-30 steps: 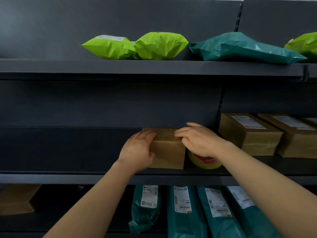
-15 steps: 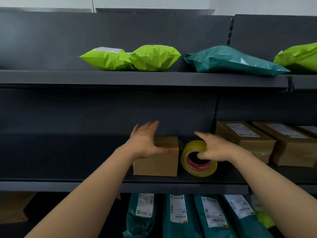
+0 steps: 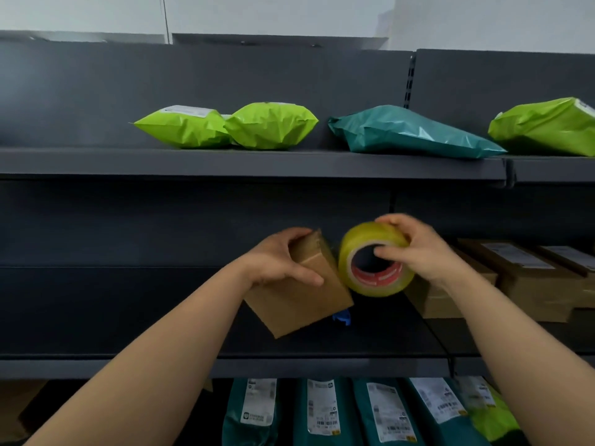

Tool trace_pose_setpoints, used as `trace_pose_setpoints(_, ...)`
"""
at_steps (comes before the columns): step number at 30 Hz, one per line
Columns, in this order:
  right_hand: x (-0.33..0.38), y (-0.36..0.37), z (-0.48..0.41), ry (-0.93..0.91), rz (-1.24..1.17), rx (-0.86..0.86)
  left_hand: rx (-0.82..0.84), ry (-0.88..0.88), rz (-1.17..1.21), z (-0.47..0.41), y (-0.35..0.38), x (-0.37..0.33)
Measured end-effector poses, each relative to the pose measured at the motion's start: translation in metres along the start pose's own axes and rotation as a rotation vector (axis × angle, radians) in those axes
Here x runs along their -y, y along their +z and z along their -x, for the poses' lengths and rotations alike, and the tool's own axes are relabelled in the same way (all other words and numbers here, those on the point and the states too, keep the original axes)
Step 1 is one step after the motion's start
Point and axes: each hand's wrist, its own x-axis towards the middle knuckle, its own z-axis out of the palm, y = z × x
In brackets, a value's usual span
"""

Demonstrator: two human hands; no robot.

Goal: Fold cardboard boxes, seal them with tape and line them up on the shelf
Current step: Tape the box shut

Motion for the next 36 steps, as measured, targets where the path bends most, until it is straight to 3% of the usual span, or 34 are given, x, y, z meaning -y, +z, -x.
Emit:
trace_pose_setpoints(3,0.015,0.004,-0.004,0.028,-0.212,-0.02,-0.069,0.029,0.287,0.012,0.004,0.022)
trace_pose_setpoints(6,0.016,0.019,-0.007,0.06,-0.26,0.002,-0.106,0.013,0.431,0.02,0.015,0.047)
trace_pose_setpoints(9,0.021,0.036,-0.012,0.045,-0.367,0.04,-0.114,0.007,0.473,0.027,0.013,0.061)
trace_pose_setpoints(12,0.03,0.047,-0.02,0.032,-0.45,0.096,-0.006,-0.014,0.366,0.028,-0.004,0.055)
trace_pose_setpoints(16,0.04,0.056,-0.027,0.041,-0.414,0.142,0.0,-0.034,0.223,0.024,-0.02,0.045)
trace_pose_setpoints(22,0.043,0.041,-0.029,0.022,-0.175,0.194,-0.055,-0.007,0.333,0.038,-0.027,0.072)
trace_pose_setpoints(29,0.017,0.042,-0.023,0.136,0.071,0.333,-0.102,0.032,0.434,0.052,-0.025,0.093)
trace_pose_setpoints(36,-0.005,0.05,-0.012,0.197,0.055,0.355,-0.113,0.043,0.455,0.053,-0.023,0.098)
